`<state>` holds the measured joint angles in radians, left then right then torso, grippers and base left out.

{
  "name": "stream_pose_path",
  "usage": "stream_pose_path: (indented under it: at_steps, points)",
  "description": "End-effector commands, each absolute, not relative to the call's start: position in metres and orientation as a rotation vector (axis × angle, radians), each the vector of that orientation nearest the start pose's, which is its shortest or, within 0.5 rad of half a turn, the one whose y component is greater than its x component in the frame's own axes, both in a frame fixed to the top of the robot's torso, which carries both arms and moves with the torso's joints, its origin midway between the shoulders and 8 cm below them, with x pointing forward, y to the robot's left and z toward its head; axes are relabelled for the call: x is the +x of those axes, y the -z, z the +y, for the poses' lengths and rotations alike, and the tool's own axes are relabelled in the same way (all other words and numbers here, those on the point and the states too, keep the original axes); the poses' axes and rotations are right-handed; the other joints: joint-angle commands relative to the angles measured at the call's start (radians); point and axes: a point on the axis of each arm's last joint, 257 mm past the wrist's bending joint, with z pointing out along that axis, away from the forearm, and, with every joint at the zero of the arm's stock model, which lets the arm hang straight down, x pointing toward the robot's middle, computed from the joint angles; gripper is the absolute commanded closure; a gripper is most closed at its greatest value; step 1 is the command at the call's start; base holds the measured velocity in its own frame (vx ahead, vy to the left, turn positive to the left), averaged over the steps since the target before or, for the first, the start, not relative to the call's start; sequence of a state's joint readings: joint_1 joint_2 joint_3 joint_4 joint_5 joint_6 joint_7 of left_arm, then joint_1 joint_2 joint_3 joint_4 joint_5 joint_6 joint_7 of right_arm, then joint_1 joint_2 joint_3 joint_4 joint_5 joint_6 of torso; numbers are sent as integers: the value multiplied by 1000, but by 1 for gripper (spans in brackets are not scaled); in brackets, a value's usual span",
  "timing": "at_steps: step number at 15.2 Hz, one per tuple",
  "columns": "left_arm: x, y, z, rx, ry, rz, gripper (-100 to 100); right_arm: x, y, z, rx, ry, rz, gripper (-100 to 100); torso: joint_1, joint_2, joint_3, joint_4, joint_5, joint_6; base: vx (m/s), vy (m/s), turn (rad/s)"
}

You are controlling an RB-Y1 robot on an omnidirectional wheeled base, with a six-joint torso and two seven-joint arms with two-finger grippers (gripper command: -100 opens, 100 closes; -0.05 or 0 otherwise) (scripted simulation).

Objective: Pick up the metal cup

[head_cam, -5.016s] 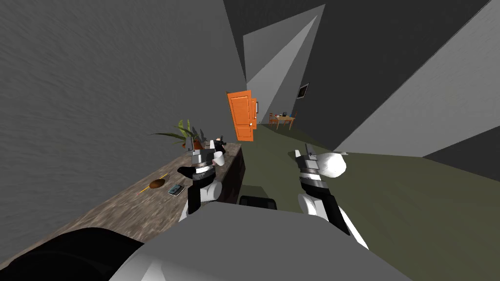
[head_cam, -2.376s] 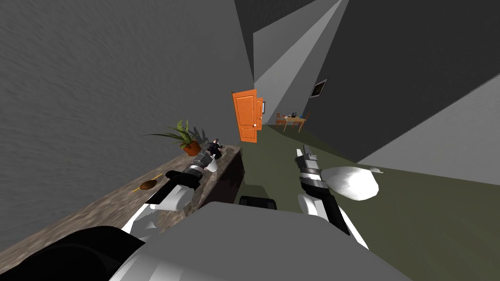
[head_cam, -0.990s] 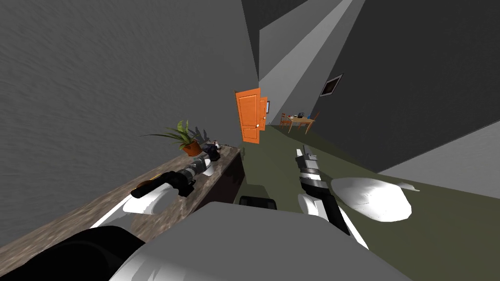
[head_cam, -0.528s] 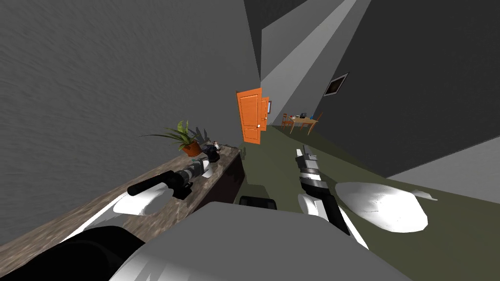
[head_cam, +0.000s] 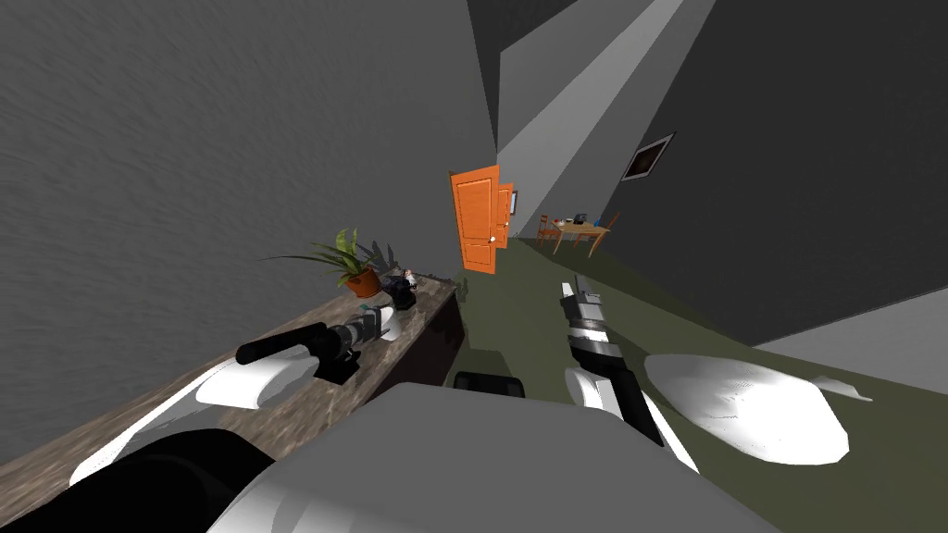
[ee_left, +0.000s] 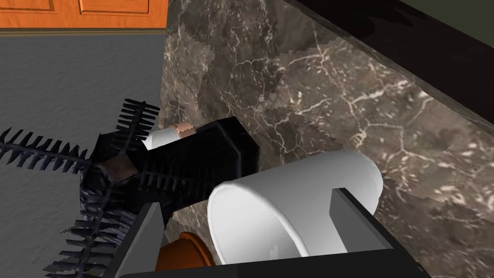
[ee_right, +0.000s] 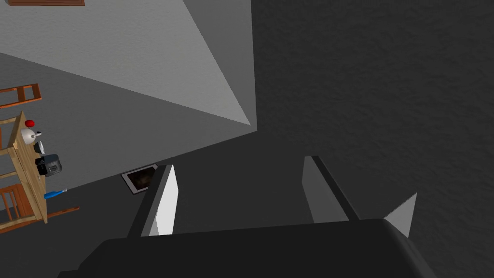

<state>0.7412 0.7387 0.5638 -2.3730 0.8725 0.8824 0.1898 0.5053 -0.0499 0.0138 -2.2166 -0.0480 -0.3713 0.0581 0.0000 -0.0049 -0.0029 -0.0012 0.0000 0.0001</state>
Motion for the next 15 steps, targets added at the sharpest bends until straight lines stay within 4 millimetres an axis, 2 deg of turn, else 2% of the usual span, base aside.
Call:
stream_pose_path:
  at_steps: [1, 4, 15]
  points:
    - [295, 192, 459, -1833, 727, 1553, -100, 374, 33, -283, 787, -1241, 779, 0, 0, 0, 0, 0, 0, 0, 73, -3, 68]
    - [287, 200, 460, -1866, 689, 1575, -100, 374, 33, -283, 787, -1241, 780, 0, 0, -1, -1, 0, 0, 0, 65, -10, 33]
    - [234, 215, 473, -2067, 493, 1671, -100, 374, 33, -283, 787, -1241, 780, 0, 1, -1, -1, 0, 0, 0, 72, -3, 51]
